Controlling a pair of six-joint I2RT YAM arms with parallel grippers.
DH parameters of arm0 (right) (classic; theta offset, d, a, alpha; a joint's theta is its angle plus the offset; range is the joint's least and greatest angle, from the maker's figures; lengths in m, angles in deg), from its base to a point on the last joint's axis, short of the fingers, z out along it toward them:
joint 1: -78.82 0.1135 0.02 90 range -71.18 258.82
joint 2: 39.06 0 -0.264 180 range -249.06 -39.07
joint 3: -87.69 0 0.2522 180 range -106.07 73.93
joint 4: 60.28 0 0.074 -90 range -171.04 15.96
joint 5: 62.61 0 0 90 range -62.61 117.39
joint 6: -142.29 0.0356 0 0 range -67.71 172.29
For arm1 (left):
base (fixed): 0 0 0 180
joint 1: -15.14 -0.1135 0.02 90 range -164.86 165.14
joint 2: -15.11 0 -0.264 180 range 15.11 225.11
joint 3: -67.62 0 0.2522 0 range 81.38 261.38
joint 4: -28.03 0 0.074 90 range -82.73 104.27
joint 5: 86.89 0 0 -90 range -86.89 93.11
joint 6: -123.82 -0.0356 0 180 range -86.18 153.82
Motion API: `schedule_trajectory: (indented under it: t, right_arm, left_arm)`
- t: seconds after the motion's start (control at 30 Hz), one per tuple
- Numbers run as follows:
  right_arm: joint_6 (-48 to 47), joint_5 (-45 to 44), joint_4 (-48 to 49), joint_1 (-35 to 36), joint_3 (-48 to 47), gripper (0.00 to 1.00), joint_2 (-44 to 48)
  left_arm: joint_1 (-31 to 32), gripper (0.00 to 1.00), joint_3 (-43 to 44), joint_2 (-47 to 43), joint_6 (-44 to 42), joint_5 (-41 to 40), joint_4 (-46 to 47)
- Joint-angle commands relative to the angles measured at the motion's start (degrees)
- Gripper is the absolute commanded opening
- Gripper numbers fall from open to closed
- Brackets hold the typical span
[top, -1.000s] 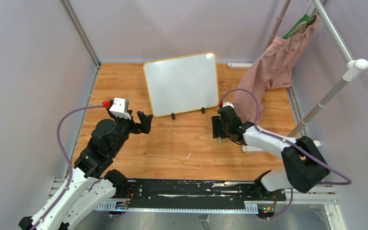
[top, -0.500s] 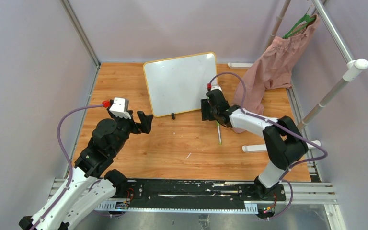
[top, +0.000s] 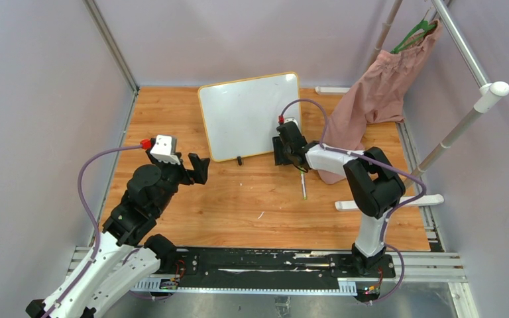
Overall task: Write a sentence on the whiteboard
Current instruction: Move the whiteboard stand to the center of the board.
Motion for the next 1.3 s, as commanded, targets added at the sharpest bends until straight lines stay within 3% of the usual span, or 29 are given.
schedule_trajectory:
  t: [0.0,0.7,0.8,1.1,1.27]
  right_arm:
    - [-1.19,-1.60,2.38,0.14,-2.49,0.53,-2.28]
    - [-2.00,-3.40,6.35,0.12,-4.32,0.38,-6.13]
    - [-2.08,-3.35,6.53,0.12,-4.24,0.33,-6.38]
    - [-2.05,-3.00,7.64,0.21,-0.05,0.04,-3.81]
    - [-2.14,-3.13,8.66,0.47,4.07,0.00,-1.79]
  left_arm:
    - [0.21,1.00,0.38,-1.03,-1.59,-2.66,0.11]
    - [0.24,1.00,0.30,-0.02,-1.69,-2.39,0.28]
    - [0.24,1.00,0.27,0.12,-1.69,-2.39,0.25]
    - [0.22,1.00,0.27,0.28,-1.60,-2.14,0.24]
    - [0.25,1.00,0.31,0.37,-1.30,-1.69,0.24]
